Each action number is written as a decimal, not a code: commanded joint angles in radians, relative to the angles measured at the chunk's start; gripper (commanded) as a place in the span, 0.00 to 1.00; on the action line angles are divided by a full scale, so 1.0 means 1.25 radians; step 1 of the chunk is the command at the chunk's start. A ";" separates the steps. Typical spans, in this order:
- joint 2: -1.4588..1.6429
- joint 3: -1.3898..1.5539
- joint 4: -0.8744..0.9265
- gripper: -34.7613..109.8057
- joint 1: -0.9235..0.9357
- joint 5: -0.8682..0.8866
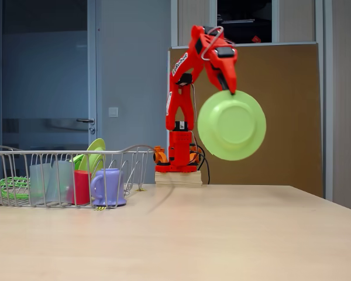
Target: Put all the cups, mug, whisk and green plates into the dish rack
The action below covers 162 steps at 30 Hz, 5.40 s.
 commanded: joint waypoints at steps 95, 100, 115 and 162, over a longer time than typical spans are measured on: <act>0.913 1.230 -0.447 0.32 0.761 0.028; 0.930 1.188 -0.410 0.32 0.706 0.043; 1.006 1.258 -0.481 0.24 0.385 0.163; 1.198 1.668 -0.361 0.24 0.037 -0.223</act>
